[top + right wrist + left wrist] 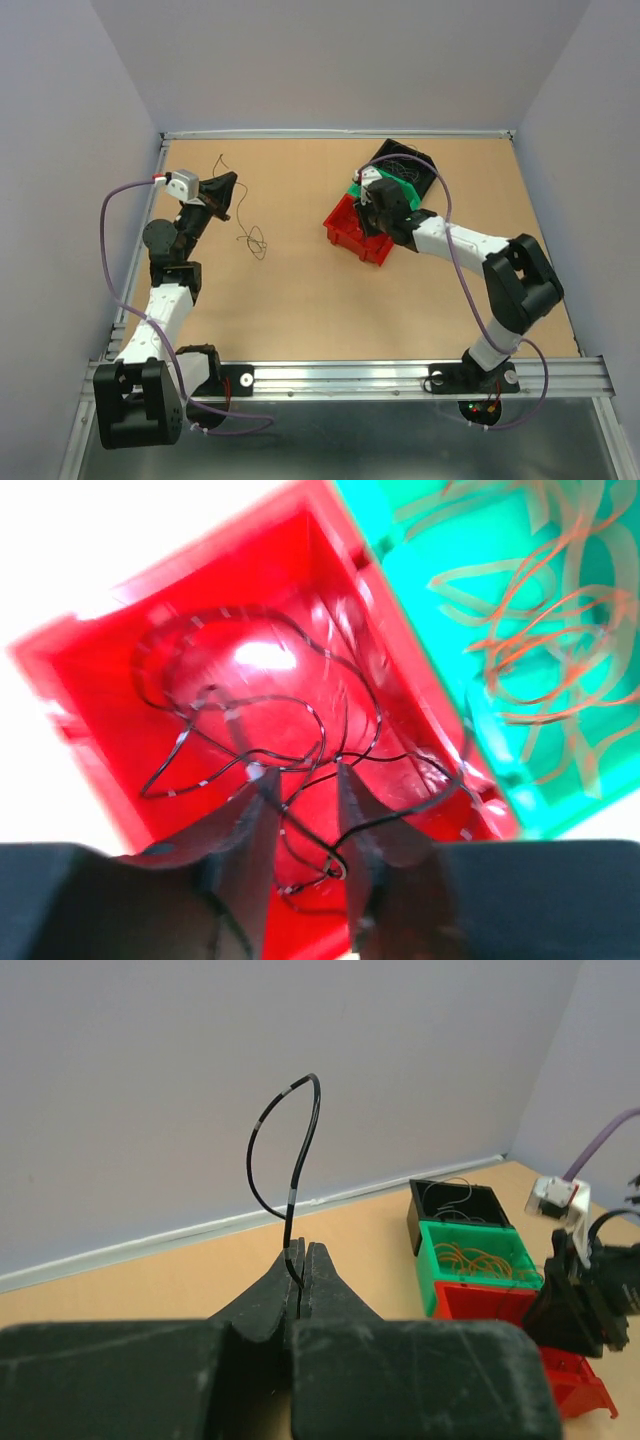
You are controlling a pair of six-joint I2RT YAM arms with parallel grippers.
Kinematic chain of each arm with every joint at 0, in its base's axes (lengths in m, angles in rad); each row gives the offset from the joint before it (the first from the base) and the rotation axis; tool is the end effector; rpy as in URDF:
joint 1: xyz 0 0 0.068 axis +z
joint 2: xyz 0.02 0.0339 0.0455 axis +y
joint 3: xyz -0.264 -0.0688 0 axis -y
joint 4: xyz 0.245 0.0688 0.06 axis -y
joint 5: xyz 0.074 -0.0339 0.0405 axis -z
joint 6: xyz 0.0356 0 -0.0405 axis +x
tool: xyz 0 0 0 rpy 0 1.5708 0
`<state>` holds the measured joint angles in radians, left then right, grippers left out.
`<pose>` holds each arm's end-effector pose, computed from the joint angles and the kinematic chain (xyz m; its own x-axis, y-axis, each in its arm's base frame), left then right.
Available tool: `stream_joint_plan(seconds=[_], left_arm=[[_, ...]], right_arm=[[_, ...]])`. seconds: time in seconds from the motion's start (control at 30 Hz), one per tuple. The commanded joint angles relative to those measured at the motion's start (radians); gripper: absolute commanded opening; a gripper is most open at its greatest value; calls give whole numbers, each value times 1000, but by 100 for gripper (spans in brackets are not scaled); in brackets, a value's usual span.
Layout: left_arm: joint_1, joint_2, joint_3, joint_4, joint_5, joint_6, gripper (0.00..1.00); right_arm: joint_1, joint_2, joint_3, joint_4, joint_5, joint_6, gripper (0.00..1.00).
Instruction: Untangle the cables
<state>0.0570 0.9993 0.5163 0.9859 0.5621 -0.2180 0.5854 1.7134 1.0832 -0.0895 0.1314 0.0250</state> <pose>0.2140 -0.0068 0.3251 0.3794 -0.1616 -0.9110 0.5122 0.8567 0.0613 0.3135 0.2022 0.2069 -0.5609 -0.3421 -0.7539 -0.4518 0.8896 -0.0675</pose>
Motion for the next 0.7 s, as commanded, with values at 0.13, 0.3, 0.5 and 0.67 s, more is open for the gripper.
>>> stream_joint_plan(seconds=[0.13, 0.3, 0.5, 0.67], left_arm=[[-103, -7, 27, -7, 33, 126, 0], [-118, 10, 42, -36, 33, 147, 0], [-128, 18, 50, -49, 41, 157, 0], [-134, 22, 51, -56, 41, 167, 0]], right_arm=[[2, -195, 14, 25, -45, 41, 56], [2, -258, -22, 31, -75, 47, 70], [2, -267, -34, 48, -52, 52, 75], [2, -261, -48, 68, -1, 64, 77]])
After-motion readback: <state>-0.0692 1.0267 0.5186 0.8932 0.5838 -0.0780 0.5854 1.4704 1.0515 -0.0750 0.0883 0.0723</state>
